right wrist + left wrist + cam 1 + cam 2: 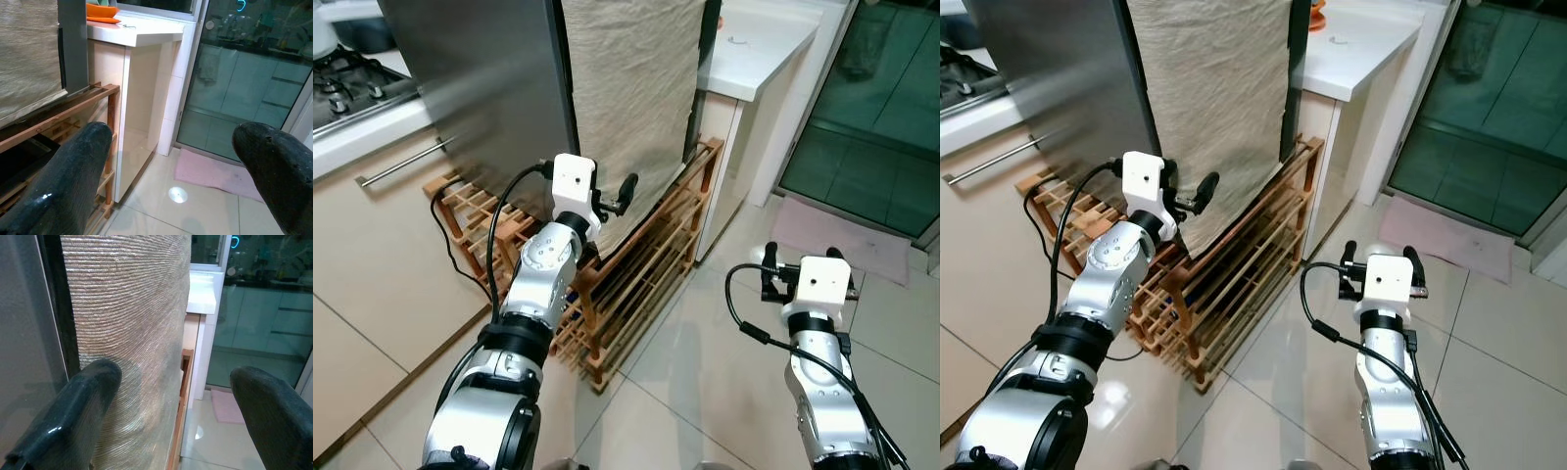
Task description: Restocking fridge
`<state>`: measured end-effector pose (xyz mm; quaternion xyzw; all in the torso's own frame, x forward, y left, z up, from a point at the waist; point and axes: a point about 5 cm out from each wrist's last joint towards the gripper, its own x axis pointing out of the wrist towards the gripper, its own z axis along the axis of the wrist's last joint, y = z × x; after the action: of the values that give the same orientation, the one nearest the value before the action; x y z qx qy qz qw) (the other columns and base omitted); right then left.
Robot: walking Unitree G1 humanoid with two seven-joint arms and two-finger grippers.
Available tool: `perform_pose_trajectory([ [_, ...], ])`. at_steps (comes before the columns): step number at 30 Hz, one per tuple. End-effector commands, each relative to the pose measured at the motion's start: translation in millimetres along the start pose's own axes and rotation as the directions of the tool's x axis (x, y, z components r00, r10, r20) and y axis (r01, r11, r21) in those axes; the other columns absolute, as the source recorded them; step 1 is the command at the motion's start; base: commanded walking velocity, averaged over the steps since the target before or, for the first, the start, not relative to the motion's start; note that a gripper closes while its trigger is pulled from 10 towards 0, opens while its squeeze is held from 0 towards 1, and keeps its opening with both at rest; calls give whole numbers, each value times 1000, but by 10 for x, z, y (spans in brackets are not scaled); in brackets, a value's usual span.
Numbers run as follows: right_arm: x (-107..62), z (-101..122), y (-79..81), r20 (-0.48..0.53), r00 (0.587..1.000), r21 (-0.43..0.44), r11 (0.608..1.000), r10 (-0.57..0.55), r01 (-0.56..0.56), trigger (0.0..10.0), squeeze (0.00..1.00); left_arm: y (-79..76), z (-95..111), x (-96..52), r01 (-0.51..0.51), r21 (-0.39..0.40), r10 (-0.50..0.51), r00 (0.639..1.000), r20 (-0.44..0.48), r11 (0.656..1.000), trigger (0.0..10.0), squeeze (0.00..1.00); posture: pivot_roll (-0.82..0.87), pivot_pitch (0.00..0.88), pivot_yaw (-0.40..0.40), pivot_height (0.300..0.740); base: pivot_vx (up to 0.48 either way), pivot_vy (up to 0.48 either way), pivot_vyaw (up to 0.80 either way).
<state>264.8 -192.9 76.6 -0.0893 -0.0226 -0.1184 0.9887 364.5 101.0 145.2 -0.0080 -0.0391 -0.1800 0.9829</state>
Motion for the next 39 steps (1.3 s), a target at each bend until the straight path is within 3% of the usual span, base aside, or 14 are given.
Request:
perform_pose_trajectory([
  [1, 11, 34, 3, 6, 1000, 10, 1000, 3, -3, 10000, 0, 110, -27, -43, -60, 3, 61, 998, -17, 998, 10000, 0, -136, 9, 41, 740, 0, 0, 0],
  [9, -19, 6, 8, -13, 1000, 8, 1000, 10, -10, 10000, 0, 172, 53, -53, -80, 11, 80, 997, 3, 997, 10000, 0, -137, 13, 39, 740, 0, 0, 0],
  [17, -10, -9, -7, -22, 1000, -2, 1000, 20, -20, 10000, 0, 96, -108, -205, -31, 14, 32, 998, -50, 999, 10000, 0, -130, 13, 25, 740, 0, 0, 0],
  [24, 13, 18, 4, -13, 999, -3, 1000, 29, -30, 10000, 0, -8, -94, -94, -20, -1, 20, 998, -53, 1000, 10000, 0, -133, 3, 17, 740, 0, 0, 0],
  [39, 4, 19, -32, -15, 999, -17, 999, 32, -33, 10000, 0, -34, -34, 104, -83, -10, 82, 994, -67, 996, 10000, 0, -159, 6, 10, 740, 0, 0, 0],
])
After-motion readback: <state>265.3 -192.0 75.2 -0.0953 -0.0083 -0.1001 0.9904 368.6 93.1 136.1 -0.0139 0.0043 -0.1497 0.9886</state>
